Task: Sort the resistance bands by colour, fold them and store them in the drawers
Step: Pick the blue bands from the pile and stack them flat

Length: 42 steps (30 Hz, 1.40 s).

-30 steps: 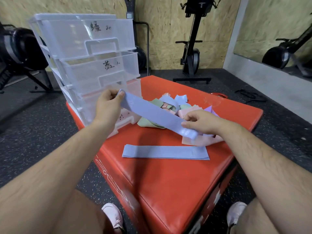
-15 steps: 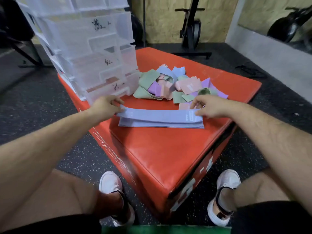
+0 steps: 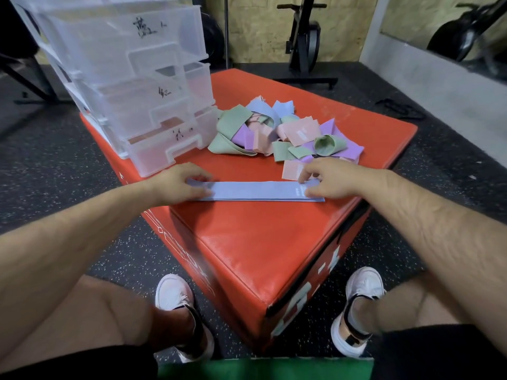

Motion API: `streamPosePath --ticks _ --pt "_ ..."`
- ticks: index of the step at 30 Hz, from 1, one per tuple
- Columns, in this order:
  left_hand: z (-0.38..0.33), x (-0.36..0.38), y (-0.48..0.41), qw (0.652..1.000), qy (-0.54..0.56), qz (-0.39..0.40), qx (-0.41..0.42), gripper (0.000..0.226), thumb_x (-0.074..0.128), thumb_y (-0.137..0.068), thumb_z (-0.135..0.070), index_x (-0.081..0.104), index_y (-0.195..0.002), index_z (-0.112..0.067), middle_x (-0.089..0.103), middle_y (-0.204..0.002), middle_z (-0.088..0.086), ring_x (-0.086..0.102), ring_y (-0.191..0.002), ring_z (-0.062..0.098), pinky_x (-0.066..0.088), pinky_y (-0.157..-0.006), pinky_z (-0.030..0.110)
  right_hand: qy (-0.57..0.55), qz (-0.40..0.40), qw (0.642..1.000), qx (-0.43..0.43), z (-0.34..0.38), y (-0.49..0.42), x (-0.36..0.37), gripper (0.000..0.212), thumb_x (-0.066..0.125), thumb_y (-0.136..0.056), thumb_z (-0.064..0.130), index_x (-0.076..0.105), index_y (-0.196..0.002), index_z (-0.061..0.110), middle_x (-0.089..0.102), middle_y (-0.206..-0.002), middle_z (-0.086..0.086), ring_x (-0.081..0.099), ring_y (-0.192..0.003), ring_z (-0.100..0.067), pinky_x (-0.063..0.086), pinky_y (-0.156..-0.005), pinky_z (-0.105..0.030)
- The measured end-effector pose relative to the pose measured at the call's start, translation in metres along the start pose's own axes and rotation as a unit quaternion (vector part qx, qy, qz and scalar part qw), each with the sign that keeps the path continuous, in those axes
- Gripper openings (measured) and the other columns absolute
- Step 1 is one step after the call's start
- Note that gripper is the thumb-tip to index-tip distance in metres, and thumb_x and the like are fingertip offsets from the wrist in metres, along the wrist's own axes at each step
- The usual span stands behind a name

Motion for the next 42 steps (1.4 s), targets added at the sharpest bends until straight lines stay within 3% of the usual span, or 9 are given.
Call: streamPosePath --ticks 3,8,11,17,21,25,29,33,42 --pt "-0.003 0.003 0.006 0.998 0.005 0.058 0.038 0.068 0.073 -0.061 -0.065 0.067 -0.123 -0.038 0.059 -0.119 -0.015 0.053 -0.113 0.003 0.035 -0.105 0.022 0.018 0.027 0.999 -0.009 0.001 0.006 0.0 0.05 0.079 -0.08 0.04 0.061 -0.126 0.033 0.055 -0.118 0.01 0.055 -0.11 -0.015 0.044 -0.092 -0.029" --pt "-0.006 0.002 0.005 0.996 -0.011 0.04 0.083 0.045 0.082 -0.08 -0.023 0.068 -0.122 -0.028 0.06 -0.12 0.001 0.057 -0.112 0.015 0.038 -0.106 0.027 0.009 0.024 0.999 -0.024 -0.001 0.008 -0.002 0.05 0.08 -0.08 0.039 0.063 -0.127 0.034 0.058 -0.119 0.008 0.055 -0.113 -0.017 0.044 -0.099 -0.034" --pt "-0.011 0.003 0.007 0.995 -0.022 0.045 0.085 0.044 0.081 -0.082 -0.025 0.068 -0.124 -0.025 0.06 -0.12 0.003 0.057 -0.113 0.016 0.038 -0.108 0.033 0.011 0.02 0.999 -0.04 -0.002 0.011 -0.002 0.047 0.079 -0.082 0.039 0.064 -0.125 0.034 0.052 -0.111 0.012 0.054 -0.111 -0.015 0.042 -0.095 -0.029" --pt "-0.012 0.004 0.009 0.995 -0.064 0.048 0.064 0.039 0.056 -0.069 -0.067 0.05 -0.108 -0.069 0.057 -0.121 -0.012 0.054 -0.116 0.01 0.041 -0.105 0.043 0.025 0.013 0.998 -0.047 -0.001 0.015 -0.001 0.046 0.075 -0.082 0.046 0.062 -0.125 0.037 0.05 -0.113 0.015 0.047 -0.105 -0.006 0.032 -0.086 -0.021" --pt "-0.02 0.004 -0.001 0.994 -0.087 0.036 0.048 0.056 0.054 -0.065 -0.071 0.06 -0.117 -0.049 0.054 -0.119 -0.016 0.05 -0.117 0.008 0.04 -0.105 0.043 -0.011 -0.018 0.999 -0.038 0.001 0.01 -0.002 0.04 0.069 -0.085 0.052 0.064 -0.122 0.037 0.056 -0.119 0.011 0.054 -0.11 -0.01 0.043 -0.094 -0.027" --pt "-0.044 0.005 -0.026 0.993 -0.101 0.01 0.062 0.059 0.052 -0.069 -0.068 0.061 -0.121 -0.042 0.055 -0.123 -0.016 0.049 -0.118 0.008 0.034 -0.095 0.029 -0.023 -0.034 0.999 -0.013 0.01 -0.005 -0.005 0.032 0.058 -0.094 0.048 0.062 -0.123 0.037 0.056 -0.121 0.01 0.056 -0.111 -0.012 0.043 -0.087 -0.03" --pt "-0.076 0.009 -0.058 0.992 -0.079 -0.043 0.083 0.057 0.054 -0.074 -0.061 0.059 -0.126 -0.039 0.055 -0.129 -0.014 0.049 -0.125 0.012 0.036 -0.108 0.039 -0.025 -0.085 0.996 -0.002 0.021 -0.027 -0.012 0.031 0.049 -0.098 0.04 0.062 -0.125 0.032 0.057 -0.127 0.006 0.056 -0.115 -0.017 0.047 -0.096 -0.037" --pt "-0.104 0.01 -0.093 0.988 -0.084 -0.108 0.076 0.042 0.061 -0.089 -0.043 0.056 -0.13 -0.034 0.052 -0.134 -0.009 0.044 -0.129 0.018 0.03 -0.108 0.036 -0.034 -0.148 0.988 0.021 0.023 -0.06 -0.027 0.032 0.046 -0.099 0.034 0.061 -0.127 0.033 0.057 -0.131 0.005 0.051 -0.123 -0.022 0.046 -0.099 -0.04" --pt "-0.107 0.009 -0.157 0.985 -0.099 -0.13 0.051 0.055 0.041 -0.088 -0.049 0.051 -0.138 -0.029 0.043 -0.148 -0.005 0.033 -0.141 0.018 0.02 -0.112 0.034 -0.03 -0.163 0.984 0.071 0.019 -0.15 -0.03 0.041 0.041 -0.097 0.031 0.055 -0.135 0.034 0.053 -0.136 0.0 0.042 -0.128 -0.029 0.036 -0.106 -0.041"
Point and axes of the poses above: each hand's wrist, its own y-axis away from the middle knuckle, its own x-axis out of the palm, z = x × y, the point moved 2 cm from there along -y, towards the middle knuckle
